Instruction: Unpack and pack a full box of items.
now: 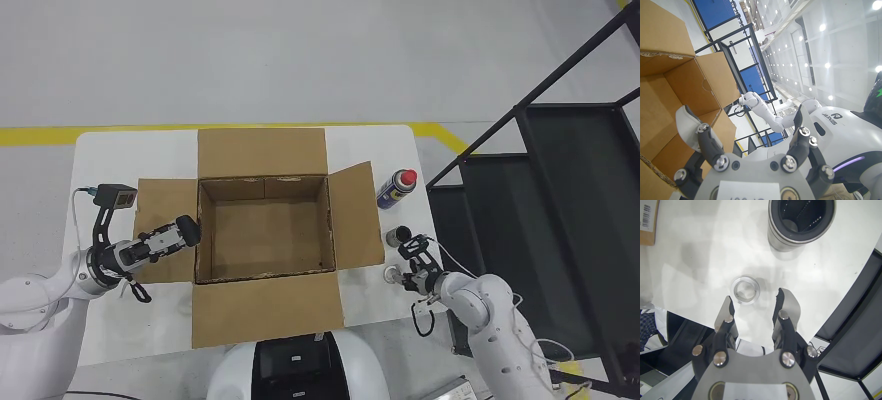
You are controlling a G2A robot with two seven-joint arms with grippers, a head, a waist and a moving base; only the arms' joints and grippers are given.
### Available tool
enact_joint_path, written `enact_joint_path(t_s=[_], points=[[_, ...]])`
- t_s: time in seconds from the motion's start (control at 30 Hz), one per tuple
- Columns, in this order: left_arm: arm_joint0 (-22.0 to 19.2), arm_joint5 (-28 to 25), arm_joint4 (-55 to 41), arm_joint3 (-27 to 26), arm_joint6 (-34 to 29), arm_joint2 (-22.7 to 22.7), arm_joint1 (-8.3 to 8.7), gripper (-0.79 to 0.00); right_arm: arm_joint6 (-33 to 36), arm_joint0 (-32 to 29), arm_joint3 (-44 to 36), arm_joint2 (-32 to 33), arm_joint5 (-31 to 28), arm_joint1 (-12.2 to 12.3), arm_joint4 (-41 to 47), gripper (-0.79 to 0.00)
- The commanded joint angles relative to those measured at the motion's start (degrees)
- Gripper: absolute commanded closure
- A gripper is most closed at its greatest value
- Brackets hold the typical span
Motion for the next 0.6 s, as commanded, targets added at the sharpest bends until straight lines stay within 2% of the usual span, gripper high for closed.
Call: enact_joint_path(t_s=[0.0,0.33,0.5,0.57], points=[[0.0,0.0,0.0,0.0,0.0,0.0,0.0,-0.785,0.02,0.74,1.22,-0.65,0.33,0.05,-0.2,-0.379],[0.0,0.0,0.0,0.0,0.0,0.0,0.0,-0.785,-1.44,2.51,4.48,-2.94,1.66,0.34,-1.22,-0.336],[0.0,0.0,0.0,0.0,0.0,0.0,0.0,-0.785,-2.1,3.28,5.58,-3.81,2.31,0.47,-1.35,-0.231],[0.0,0.0,0.0,0.0,0.0,0.0,0.0,-0.785,-2.24,3.46,5.81,-4.08,2.53,0.54,-1.4,-0.148]])
